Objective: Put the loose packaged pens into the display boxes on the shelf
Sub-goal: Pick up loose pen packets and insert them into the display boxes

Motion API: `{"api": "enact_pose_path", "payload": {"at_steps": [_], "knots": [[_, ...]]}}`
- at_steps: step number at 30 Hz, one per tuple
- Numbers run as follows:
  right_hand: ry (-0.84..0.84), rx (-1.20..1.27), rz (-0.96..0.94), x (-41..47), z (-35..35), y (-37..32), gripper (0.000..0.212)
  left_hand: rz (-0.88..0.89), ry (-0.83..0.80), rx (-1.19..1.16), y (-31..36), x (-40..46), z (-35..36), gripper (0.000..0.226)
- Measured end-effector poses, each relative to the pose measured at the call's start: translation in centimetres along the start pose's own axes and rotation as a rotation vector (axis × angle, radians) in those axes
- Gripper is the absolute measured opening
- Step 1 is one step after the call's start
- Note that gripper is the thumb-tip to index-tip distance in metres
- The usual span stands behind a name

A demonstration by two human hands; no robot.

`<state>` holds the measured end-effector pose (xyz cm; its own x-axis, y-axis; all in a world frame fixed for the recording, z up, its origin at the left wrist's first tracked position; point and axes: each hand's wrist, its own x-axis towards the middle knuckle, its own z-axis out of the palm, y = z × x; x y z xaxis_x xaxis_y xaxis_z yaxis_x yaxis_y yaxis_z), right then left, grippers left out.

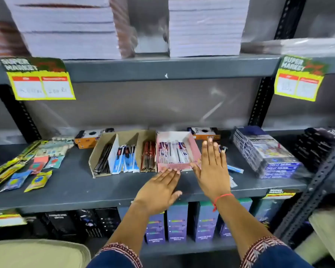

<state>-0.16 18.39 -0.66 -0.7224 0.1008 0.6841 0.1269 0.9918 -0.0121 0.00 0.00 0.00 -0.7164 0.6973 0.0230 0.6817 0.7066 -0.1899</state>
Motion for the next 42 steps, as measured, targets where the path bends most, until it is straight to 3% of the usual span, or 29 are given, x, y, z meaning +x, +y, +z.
{"api": "enact_pose_path", "payload": {"at_steps": [6, 9, 11, 13, 18, 22, 28, 33, 38, 42], "knots": [[-0.081, 0.026, 0.155, 1.2, 3.8, 2.0, 0.064, 0.124, -0.124, -0.056, -1.4, 4.1, 3.0, 0.065], [-0.066, 0.088, 0.333, 2.4, 4.7, 3.7, 0.059, 0.141, -0.171, -0.095, -2.3, 5.1, 4.9, 0.08], [-0.164, 0.134, 0.474, 3.1, 5.6, 5.0, 0.052, 0.157, -0.161, -0.149, -2.6, 5.5, 5.7, 0.095], [-0.244, 0.096, 0.541, 3.7, 6.1, 6.0, 0.045, 0.174, -0.14, -0.217, -2.8, 5.7, 6.1, 0.094], [-0.729, -0.036, 0.622, 5.4, 6.6, 6.9, 0.032, 0.176, -0.071, -0.31, -3.3, 5.9, 7.1, 0.107], [-0.812, 0.05, 0.753, 7.0, 6.8, 7.0, 0.034, 0.186, -0.072, -0.285, -3.1, 6.0, 7.1, 0.099], [-0.866, 0.156, 0.744, 7.7, 7.3, 7.6, 0.026, 0.186, -0.044, -0.34, -3.2, 6.0, 7.1, 0.099], [-0.922, 0.213, 0.613, 7.7, 7.2, 8.1, 0.011, 0.161, -0.054, -0.311, -2.8, 5.8, 6.7, 0.096], [-0.938, 0.274, 0.619, 7.8, 6.7, 8.6, 0.028, 0.129, -0.147, -0.287, -2.8, 5.8, 6.8, 0.075], [-0.954, 0.483, 0.698, 8.3, 6.2, 9.2, 0.028, 0.114, -0.104, -0.275, -3.0, 5.5, 6.9, 0.076]]}}
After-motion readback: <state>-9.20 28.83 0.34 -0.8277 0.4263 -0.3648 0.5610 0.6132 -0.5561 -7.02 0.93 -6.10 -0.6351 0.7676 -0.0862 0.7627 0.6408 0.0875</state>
